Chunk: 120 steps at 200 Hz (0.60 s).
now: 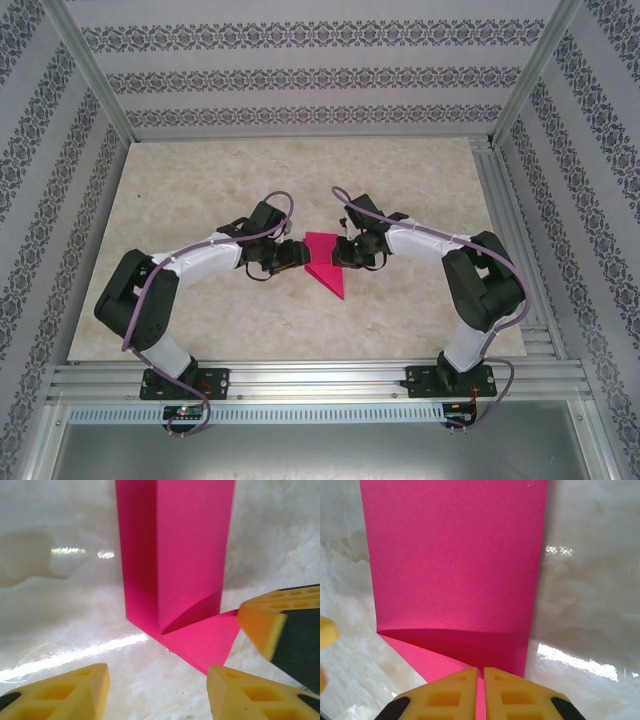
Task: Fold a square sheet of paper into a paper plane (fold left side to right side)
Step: Fourth fold the wing at the center of the table.
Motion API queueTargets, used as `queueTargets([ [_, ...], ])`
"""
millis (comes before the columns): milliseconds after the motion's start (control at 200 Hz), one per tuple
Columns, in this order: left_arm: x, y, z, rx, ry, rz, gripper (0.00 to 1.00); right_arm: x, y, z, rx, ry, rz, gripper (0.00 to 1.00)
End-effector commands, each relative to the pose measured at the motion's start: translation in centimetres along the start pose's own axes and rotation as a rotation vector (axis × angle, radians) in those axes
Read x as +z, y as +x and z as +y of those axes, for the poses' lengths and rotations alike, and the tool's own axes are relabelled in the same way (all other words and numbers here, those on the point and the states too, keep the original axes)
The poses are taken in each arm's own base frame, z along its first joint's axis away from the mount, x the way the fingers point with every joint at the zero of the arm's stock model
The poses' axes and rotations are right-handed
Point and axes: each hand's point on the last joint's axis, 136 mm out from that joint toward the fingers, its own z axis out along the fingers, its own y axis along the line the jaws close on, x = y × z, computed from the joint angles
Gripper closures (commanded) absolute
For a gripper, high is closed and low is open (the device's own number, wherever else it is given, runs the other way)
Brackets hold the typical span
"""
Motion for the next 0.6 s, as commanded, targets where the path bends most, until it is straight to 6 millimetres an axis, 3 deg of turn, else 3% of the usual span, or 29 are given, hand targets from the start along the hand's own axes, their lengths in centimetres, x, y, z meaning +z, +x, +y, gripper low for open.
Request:
queueTargets([
  [0, 0.8, -1.1, -1.5, -0.017, 0.078, -0.014, 0.44, 0.5, -0.4, -0.8, -0.018, 0.027, -0.009, 0.88],
  [310, 3.1, -1.4, -2.1, -0.039, 0.113, 0.013, 0.46, 0.9, -0.3, -1.1, -0.015, 0.031, -0.001, 0.87],
  [595, 4.6, -1.4, -3.0, -0.036, 0.121, 0.033, 0.57, 1.0, -0.2, -1.1, -0.016, 0.028, 0.004, 0.87],
])
